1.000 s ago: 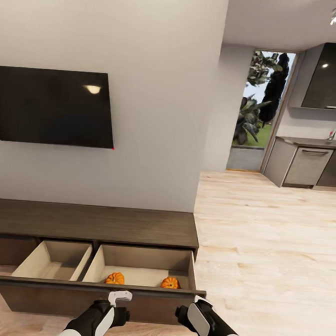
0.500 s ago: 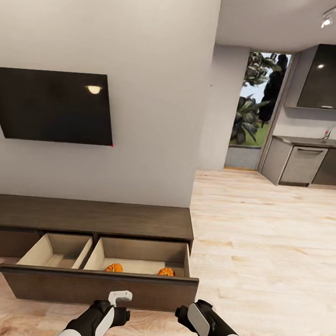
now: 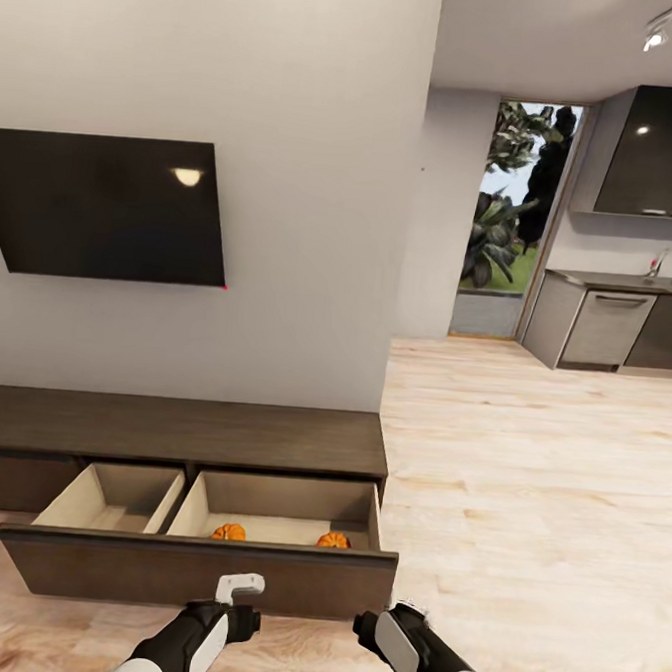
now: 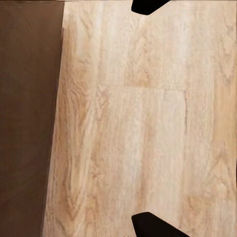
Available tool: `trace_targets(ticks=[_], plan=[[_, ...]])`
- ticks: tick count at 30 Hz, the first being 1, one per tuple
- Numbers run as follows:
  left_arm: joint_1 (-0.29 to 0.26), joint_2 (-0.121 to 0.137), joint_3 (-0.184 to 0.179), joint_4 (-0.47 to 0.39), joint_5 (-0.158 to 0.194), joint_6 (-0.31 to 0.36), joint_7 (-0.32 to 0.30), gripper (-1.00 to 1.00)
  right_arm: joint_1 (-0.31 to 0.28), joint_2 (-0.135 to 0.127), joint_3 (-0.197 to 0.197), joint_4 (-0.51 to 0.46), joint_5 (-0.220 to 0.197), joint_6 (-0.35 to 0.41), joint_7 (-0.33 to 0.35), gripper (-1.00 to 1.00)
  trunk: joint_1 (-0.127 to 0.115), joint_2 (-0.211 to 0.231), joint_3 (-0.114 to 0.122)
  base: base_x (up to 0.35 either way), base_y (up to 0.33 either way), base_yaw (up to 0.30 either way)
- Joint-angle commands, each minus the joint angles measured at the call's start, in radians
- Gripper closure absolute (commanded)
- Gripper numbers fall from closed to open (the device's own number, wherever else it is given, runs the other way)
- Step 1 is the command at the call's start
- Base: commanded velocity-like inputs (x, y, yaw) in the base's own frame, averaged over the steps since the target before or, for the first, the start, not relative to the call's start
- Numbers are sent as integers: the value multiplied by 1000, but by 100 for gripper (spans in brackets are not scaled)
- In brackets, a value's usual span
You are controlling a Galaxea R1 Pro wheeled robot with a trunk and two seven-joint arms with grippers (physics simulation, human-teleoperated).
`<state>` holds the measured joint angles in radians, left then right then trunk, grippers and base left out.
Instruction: Place each of the two pumpkins and all three candles from the living room inside a cabinet in the living room (use any cabinet), then make sure every cabinet is closed, and position the cauldron so it is next to a table in the living room.
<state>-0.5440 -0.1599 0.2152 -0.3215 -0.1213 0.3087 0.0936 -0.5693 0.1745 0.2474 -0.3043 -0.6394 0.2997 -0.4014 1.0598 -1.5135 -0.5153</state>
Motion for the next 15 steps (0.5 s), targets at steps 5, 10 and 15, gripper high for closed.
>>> trace_targets(ticks=[5, 10, 15], plan=[[1, 0, 0, 2, 0, -86, 1, -100, 0, 0, 43, 45, 80, -95, 1, -100, 19, -35, -16, 0, 0, 0], [1, 3, -1, 2, -3, -110, 2, -100, 0, 0, 59, 58, 107, -241, 1, -100, 38, -70, -31, 0, 0, 0], [1, 8, -3, 2, -4, -171, 3, -100, 0, 0, 67, 90, 138, -357, 1, -100, 58, -105, -47, 0, 0, 0]])
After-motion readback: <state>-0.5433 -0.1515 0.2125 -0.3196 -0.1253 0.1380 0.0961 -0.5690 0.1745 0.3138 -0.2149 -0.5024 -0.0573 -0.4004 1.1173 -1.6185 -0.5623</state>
